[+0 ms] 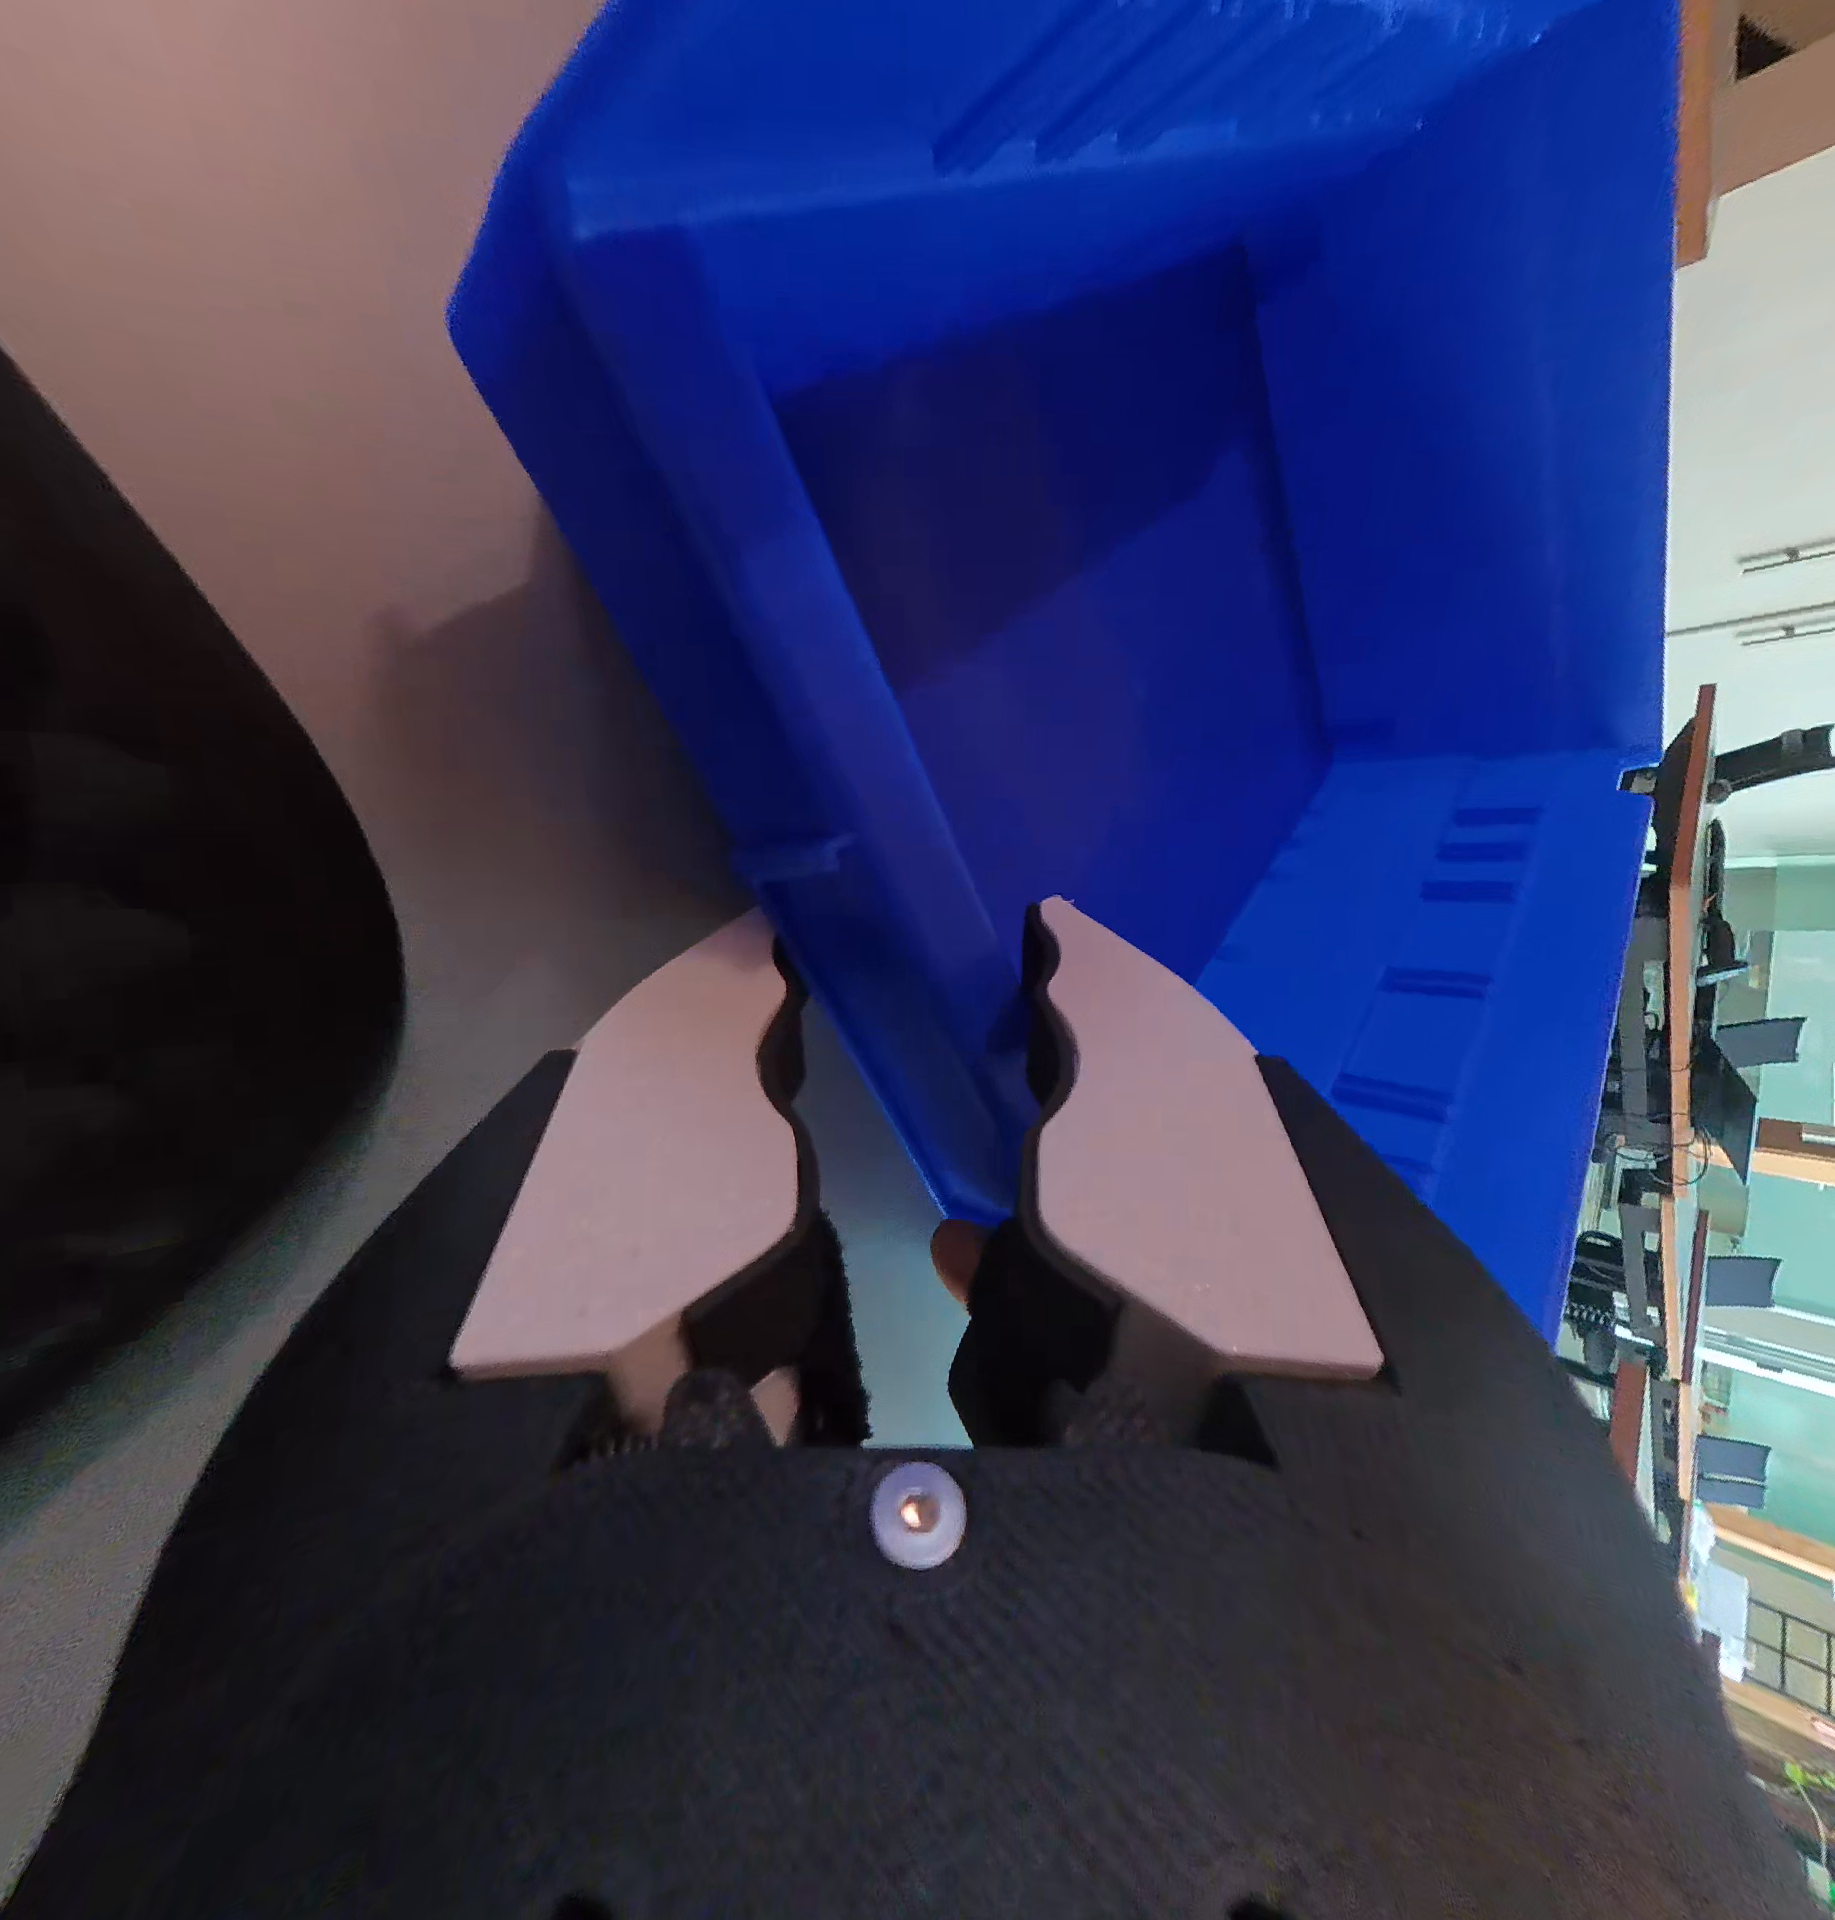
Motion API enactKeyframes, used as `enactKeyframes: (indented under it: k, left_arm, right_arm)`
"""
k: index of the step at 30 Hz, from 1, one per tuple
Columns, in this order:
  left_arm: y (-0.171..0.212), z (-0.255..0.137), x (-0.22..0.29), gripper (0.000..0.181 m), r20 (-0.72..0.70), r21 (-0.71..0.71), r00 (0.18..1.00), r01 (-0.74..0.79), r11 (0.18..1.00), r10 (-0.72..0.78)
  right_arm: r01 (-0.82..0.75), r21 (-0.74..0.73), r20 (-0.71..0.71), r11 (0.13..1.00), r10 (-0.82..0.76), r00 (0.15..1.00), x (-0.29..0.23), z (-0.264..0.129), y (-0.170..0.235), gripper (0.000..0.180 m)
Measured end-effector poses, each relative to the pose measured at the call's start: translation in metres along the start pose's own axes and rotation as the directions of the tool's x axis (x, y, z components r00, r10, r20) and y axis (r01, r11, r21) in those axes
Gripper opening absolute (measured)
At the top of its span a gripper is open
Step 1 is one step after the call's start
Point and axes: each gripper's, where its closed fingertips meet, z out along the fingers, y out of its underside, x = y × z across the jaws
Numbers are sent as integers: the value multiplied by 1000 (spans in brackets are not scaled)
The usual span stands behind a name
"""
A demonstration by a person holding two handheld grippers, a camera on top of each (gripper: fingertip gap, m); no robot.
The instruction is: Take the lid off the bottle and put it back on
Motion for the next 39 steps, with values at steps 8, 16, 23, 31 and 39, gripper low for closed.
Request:
enactKeyframes:
  k: [8, 16, 23, 31, 39]
  left_arm:
    - [66, -28, -17, 39, -26, -12, 1000, -11, 1000, 11]
    - [103, -47, -26, 41, -14, 0, 1000, 5, 1000, -5]
    - [40, -100, -70, 81, 20, 395, 846, 483, 781, -533]
    - [51, -50, -163, 101, 143, -8, 668, 738, 675, -730]
    - [122, 31, -195, 103, 208, -556, 655, 690, 463, -726]
  right_arm:
    - [-37, -15, -14, 999, 37, 999, 13, -7, 37, 42]
    - [-43, -12, -47, 999, 43, 998, 20, -10, 55, 43]
    - [-287, 245, 45, 926, 285, 958, 25, -44, 26, 75]
    - [-272, 269, 41, 924, 272, 962, 31, -66, -3, 92]
    - [-270, 225, 48, 936, 267, 963, 27, -65, 4, 88]
